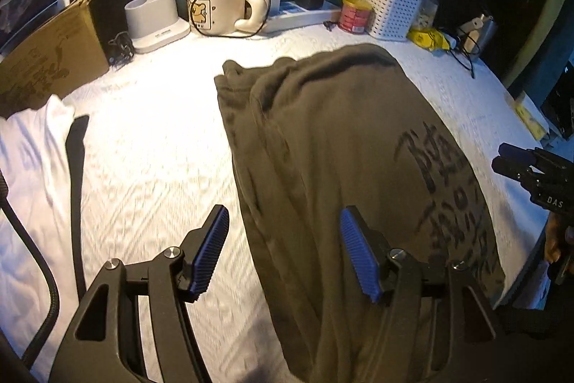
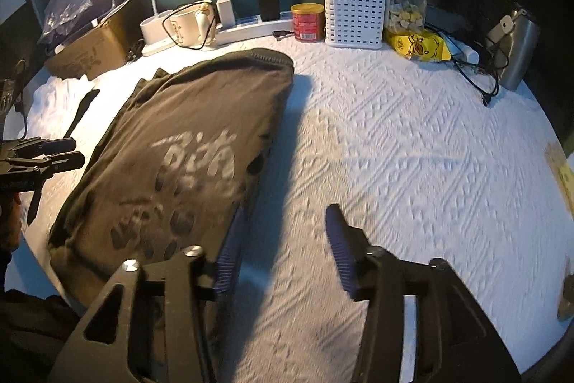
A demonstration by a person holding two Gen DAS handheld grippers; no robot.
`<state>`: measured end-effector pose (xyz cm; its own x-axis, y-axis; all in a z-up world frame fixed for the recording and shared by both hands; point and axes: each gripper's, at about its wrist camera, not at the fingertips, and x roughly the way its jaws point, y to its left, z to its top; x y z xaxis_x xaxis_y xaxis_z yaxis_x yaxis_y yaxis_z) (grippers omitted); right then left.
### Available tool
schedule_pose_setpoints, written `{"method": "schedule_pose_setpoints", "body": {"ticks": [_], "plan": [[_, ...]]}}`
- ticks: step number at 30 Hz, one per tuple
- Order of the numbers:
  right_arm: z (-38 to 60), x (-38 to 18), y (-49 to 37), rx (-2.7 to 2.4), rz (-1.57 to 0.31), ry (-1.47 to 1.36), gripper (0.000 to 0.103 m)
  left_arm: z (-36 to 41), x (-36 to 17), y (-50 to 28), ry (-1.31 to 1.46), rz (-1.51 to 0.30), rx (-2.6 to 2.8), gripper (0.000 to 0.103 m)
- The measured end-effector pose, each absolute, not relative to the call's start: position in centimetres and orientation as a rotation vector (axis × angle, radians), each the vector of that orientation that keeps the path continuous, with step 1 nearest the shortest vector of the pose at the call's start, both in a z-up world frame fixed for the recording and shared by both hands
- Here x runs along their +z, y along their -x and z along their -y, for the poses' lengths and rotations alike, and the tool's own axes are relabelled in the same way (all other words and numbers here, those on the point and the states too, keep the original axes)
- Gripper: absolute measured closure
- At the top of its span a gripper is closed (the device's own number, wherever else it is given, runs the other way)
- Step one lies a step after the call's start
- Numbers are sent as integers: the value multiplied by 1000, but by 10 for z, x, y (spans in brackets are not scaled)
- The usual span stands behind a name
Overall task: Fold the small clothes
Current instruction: 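Open both tools and pull back from the shirt, then close both tools on the end of the brown shirt strip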
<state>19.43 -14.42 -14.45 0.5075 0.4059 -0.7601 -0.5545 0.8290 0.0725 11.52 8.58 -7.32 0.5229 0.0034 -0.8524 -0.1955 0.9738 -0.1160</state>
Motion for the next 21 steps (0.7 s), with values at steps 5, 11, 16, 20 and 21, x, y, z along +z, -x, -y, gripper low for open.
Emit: {"method": "schedule_pose_setpoints", "body": {"ticks": [5, 11, 16, 20, 21], "plan": [[134, -147, -216, 583, -875, 199, 51, -99, -76, -136, 208, -1001, 121, 38], [125, -152, -240, 570, -889, 192, 51, -120, -82, -160, 229, -973, 115, 38], [118, -154, -263, 553, -897, 163, 51, -146, -94, -182, 277, -969, 124, 38], [112, -153, -281, 556, -893, 140, 51, -157, -103, -197, 307, -966, 113, 38], [110, -153, -285, 557, -892, 137, 51, -157, -105, -199, 313, -970, 107, 38]]}}
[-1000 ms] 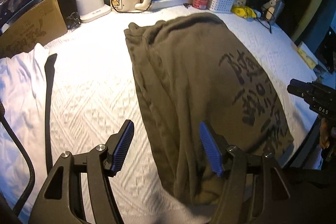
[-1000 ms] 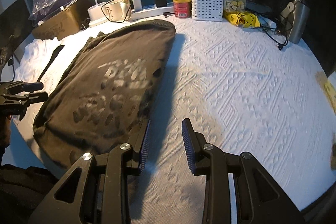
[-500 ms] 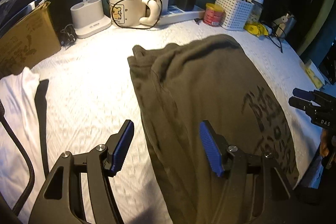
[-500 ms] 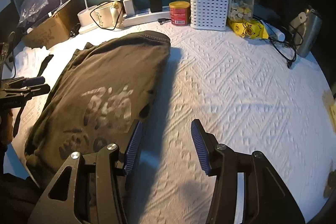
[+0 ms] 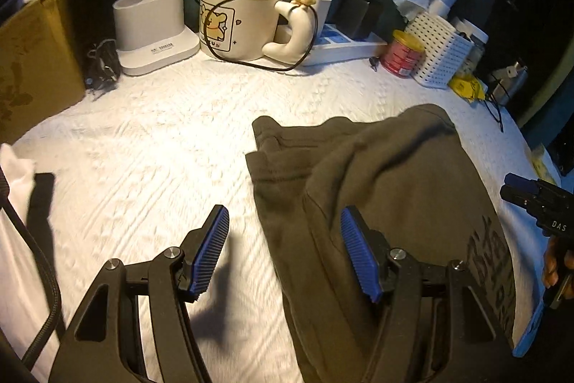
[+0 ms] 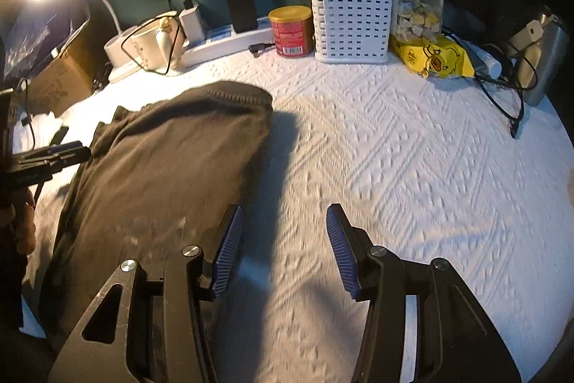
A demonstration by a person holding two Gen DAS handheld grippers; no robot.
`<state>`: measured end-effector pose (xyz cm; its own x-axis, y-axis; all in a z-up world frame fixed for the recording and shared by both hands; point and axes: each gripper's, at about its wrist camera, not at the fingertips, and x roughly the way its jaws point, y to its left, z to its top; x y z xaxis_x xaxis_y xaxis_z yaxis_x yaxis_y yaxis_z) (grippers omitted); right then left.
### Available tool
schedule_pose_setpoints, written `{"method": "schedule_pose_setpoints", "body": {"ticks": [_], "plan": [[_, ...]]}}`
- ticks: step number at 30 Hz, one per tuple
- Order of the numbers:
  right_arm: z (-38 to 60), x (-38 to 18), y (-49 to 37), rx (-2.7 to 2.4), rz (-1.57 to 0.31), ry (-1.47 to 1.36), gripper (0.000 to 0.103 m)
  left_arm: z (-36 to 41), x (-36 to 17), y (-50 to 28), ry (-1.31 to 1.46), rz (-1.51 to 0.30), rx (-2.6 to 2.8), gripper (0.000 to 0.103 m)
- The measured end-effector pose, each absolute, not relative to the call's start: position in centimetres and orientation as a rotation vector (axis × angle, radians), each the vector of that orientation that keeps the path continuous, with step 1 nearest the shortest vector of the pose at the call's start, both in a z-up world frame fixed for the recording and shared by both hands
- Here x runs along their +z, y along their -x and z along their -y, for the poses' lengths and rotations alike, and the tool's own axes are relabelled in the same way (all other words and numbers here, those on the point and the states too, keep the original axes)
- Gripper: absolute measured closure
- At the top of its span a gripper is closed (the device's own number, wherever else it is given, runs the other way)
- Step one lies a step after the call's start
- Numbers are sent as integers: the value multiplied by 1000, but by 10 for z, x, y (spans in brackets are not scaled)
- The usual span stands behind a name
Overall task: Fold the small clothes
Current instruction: 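Close both tools on the end of the brown shirt strip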
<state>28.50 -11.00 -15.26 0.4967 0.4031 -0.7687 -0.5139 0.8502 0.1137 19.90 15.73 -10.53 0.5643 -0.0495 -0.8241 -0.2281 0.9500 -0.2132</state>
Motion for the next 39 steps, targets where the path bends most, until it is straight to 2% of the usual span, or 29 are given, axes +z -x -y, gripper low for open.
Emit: {"method": "schedule_pose_setpoints", "body": {"ticks": [2, 7, 20, 23, 28, 31, 32, 34, 36, 39], "plan": [[107, -152, -292, 559, -890, 127, 51, -157, -112, -207, 331, -989, 70, 38], [96, -155, -309, 582, -892, 97, 51, -149, -117, -220, 317, -966, -12, 30], [58, -174, -333, 711, -947, 53, 51, -108, -119, -244, 301, -958, -178, 27], [51, -173, -331, 722, -919, 73, 44, -103, -121, -245, 245, -939, -152, 27], [33, -175, -323, 737, -878, 140, 43, -100, -123, -249, 223, -926, -116, 27], [23, -176, -318, 735, -856, 203, 43, -97, -123, -249, 207, -922, -78, 34], [19, -176, -316, 732, -847, 227, 43, -95, -123, -249, 201, -921, -75, 40], [16, -177, -314, 742, -836, 243, 51, -94, -123, -249, 213, -915, -82, 49], [14, -177, -311, 771, -839, 234, 73, -90, -123, -249, 204, -911, -78, 62], [8, -177, -304, 781, -822, 258, 82, -73, -122, -247, 123, -909, -89, 72]]}}
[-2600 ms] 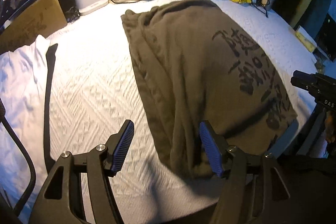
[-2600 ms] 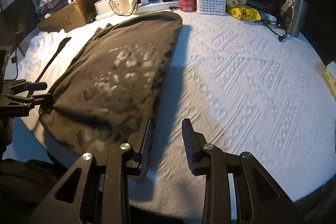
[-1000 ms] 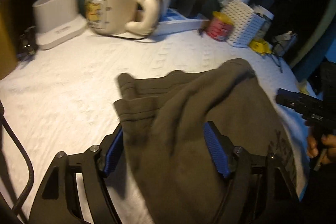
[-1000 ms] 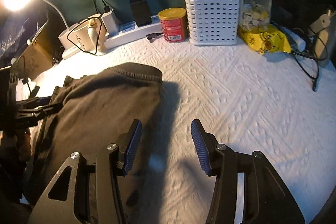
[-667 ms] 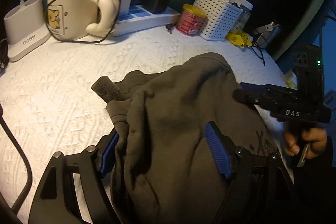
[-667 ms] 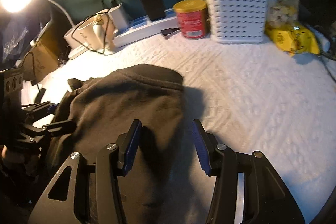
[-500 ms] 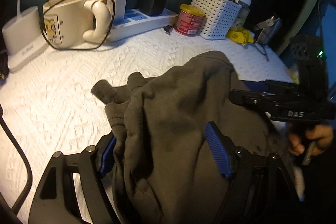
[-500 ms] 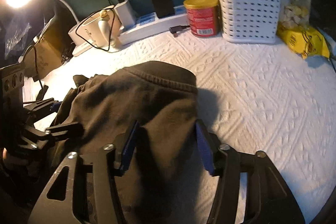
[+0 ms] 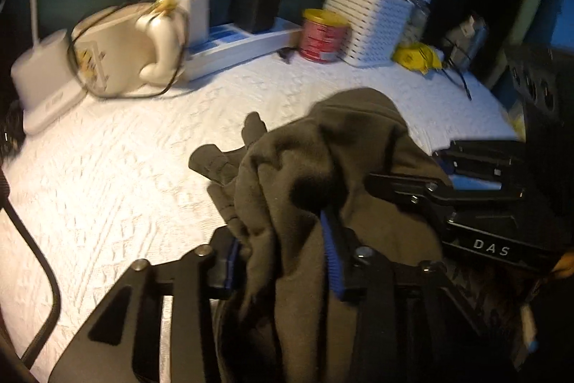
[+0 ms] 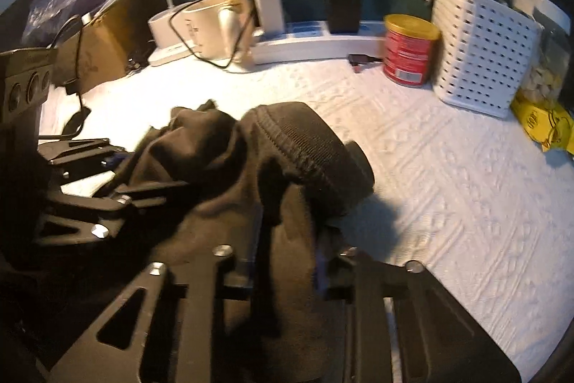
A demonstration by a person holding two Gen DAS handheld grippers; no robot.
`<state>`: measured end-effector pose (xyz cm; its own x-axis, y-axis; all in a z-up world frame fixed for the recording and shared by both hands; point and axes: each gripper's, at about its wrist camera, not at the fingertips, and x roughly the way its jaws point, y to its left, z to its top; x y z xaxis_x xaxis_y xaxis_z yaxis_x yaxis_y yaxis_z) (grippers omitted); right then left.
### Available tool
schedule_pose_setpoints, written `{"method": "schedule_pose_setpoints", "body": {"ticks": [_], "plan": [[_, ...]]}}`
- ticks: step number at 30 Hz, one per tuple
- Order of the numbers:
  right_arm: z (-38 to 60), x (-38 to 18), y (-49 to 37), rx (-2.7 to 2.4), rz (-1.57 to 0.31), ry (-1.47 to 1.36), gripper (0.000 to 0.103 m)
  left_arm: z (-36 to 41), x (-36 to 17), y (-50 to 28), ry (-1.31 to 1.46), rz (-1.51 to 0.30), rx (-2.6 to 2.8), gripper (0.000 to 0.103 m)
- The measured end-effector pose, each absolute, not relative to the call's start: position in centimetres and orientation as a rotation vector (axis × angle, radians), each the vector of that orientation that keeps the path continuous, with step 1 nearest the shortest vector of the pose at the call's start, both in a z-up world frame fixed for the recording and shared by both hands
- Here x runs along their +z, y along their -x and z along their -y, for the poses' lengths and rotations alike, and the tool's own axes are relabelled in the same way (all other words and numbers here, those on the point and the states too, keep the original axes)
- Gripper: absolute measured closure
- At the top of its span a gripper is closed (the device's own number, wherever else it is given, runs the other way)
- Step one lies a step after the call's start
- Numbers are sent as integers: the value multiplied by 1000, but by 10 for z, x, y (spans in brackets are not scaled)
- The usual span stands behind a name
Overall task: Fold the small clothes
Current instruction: 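Close both tools on the end of the brown shirt strip, then lift the gripped shirt end up high with both tools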
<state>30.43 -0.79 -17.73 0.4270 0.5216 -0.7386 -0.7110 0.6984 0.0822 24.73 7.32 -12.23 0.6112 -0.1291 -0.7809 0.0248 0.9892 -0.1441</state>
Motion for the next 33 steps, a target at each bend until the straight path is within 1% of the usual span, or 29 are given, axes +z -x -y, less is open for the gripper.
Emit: {"method": "schedule_pose_setpoints", "body": {"ticks": [1, 8, 21, 33], "plan": [[8, -177, -304, 785, -822, 259, 83, -69, -122, -247, 103, -908, -97, 75], [15, -167, -295, 787, -792, 229, 85, -72, -119, -242, 151, -890, -119, 79], [36, -136, -264, 774, -696, 195, 86, -65, -84, -215, 216, -784, -118, 80], [53, -103, -228, 756, -597, 176, 87, -50, -46, -187, 177, -679, -124, 80]]}}
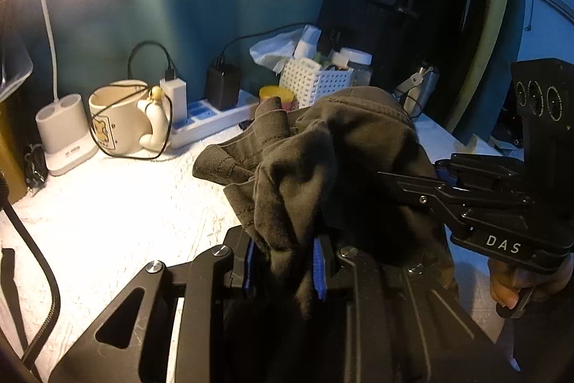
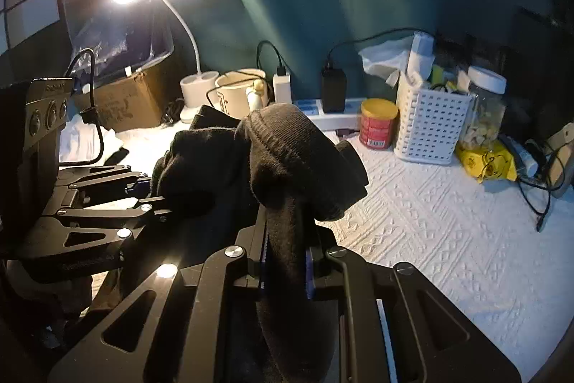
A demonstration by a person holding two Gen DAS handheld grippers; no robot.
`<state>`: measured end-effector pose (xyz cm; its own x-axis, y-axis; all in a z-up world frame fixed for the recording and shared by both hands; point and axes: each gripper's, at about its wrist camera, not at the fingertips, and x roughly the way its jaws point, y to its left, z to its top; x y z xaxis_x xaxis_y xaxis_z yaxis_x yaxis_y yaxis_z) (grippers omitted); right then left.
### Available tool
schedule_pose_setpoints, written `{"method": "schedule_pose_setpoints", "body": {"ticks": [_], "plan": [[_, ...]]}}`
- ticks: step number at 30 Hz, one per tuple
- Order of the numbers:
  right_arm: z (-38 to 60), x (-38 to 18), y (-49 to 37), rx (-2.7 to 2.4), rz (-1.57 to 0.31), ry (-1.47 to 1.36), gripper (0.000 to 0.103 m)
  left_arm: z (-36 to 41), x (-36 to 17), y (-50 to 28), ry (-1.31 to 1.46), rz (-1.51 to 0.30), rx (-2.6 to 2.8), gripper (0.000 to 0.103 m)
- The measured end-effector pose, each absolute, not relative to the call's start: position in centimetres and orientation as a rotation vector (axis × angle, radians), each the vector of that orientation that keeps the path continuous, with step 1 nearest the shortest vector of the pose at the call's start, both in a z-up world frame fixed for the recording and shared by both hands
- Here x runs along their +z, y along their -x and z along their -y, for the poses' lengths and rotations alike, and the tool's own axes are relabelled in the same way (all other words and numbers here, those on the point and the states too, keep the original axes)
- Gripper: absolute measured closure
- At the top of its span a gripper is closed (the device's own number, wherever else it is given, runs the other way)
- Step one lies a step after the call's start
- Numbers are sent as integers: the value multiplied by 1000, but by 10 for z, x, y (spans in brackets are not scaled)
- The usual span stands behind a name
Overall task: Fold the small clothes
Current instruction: 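Lift the gripped shirt end up high with both tools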
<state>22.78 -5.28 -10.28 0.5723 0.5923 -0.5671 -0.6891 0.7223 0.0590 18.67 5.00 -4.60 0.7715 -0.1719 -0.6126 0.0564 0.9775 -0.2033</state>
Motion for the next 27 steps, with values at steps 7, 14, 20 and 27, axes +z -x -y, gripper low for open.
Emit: {"method": "schedule_pose_setpoints", "body": {"ticks": [7, 14, 20, 27], "plan": [[67, -87, -206, 749, -545, 157, 87, -41, -28, -169, 160, -623, -136, 80], [78, -66, -181, 740, -480, 154, 87, -36, -8, -153, 174, -563, -153, 80], [86, -47, -158, 730, -420, 151, 87, -30, 8, -139, 162, -506, -161, 80], [94, -26, -129, 727, -344, 158, 88, -26, 27, -118, 152, -431, -163, 80]]}}
